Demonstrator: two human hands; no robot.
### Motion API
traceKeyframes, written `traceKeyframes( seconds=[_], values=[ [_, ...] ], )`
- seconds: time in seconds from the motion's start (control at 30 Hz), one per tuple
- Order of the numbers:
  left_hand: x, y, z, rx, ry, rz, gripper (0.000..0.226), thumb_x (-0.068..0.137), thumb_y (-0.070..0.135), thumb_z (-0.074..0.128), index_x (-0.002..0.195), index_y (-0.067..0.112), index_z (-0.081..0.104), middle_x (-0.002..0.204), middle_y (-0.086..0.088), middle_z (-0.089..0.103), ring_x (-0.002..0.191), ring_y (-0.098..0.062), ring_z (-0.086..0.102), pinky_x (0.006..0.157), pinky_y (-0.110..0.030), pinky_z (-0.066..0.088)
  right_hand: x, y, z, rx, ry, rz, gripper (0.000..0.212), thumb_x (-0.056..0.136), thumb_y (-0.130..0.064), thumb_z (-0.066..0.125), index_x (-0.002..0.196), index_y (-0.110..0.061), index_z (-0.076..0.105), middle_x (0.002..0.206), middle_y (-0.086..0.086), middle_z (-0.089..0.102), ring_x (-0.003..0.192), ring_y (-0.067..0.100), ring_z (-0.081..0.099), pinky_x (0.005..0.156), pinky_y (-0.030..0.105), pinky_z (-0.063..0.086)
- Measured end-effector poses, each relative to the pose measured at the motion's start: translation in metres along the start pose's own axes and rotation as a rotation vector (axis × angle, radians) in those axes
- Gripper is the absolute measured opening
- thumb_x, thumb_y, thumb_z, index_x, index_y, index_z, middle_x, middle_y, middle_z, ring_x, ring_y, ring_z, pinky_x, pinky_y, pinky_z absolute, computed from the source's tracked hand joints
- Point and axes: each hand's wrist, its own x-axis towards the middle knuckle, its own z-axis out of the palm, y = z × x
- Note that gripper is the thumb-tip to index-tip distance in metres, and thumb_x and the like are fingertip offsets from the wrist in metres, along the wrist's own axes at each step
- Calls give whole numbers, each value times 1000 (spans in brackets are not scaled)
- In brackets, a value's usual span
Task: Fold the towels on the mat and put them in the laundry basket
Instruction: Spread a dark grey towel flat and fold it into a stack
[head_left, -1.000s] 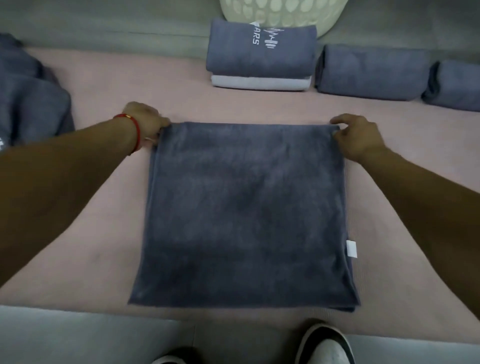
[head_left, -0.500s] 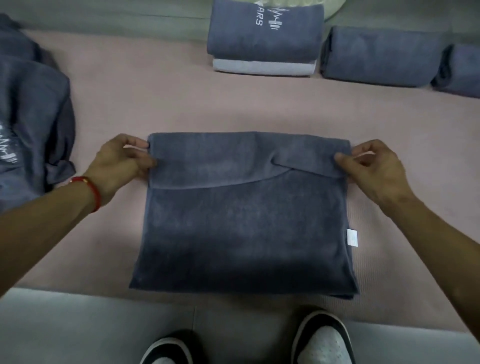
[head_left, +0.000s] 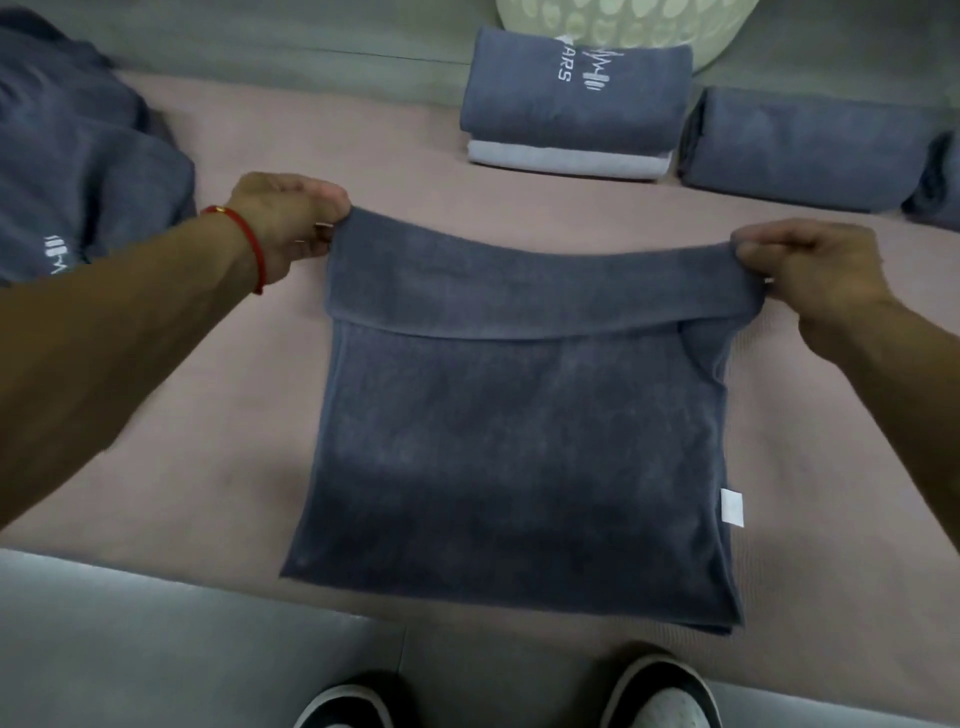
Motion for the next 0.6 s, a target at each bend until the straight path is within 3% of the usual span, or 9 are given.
traceKeyframes(
  seconds=[0.1, 0.2, 0.33, 0.47, 0.6],
  values=[
    [16, 12, 4, -157, 19, -110, 16, 97, 14, 63, 84, 23, 65, 86, 4, 65, 75, -11, 64, 61, -22, 55, 4, -10, 10, 216, 42, 27, 17, 90, -5, 71, 92, -21, 75, 89, -5, 73, 82, 13, 67, 76, 26, 59],
    [33, 15, 13, -248, 41, -122, 17, 99, 12, 60, 87, 23, 66, 90, 3, 67, 78, -11, 66, 62, -24, 56, 12, -11, 19, 276, 78, 62, 20, 89, -2, 69, 100, -19, 75, 93, 0, 73, 85, 15, 68, 78, 26, 61],
    [48, 10, 27, -168, 17, -125, 15, 97, 13, 62, 89, 23, 68, 93, 2, 68, 82, -11, 65, 59, -21, 54, 26, -9, 28, 190, -27, 138, 25, 89, -3, 67, 103, -22, 76, 94, 1, 73, 80, 16, 68, 74, 26, 60],
    [59, 3, 36, -21, -22, -131, 5, 94, 20, 67, 94, 24, 69, 98, 2, 70, 85, -10, 66, 60, -22, 55, 47, -6, 30, 82, -65, 152, 8, 90, -21, 73, 96, -20, 77, 91, 1, 71, 76, 18, 64, 69, 31, 54],
    [75, 13, 36, -92, -23, -35, 25, 94, 2, 62, 110, 20, 68, 102, -3, 68, 87, -11, 66, 65, -17, 54, 63, -11, 27, 58, 11, 8, 18, 87, -12, 74, 104, -17, 77, 86, -3, 72, 74, 12, 64, 71, 24, 53]
  ],
)
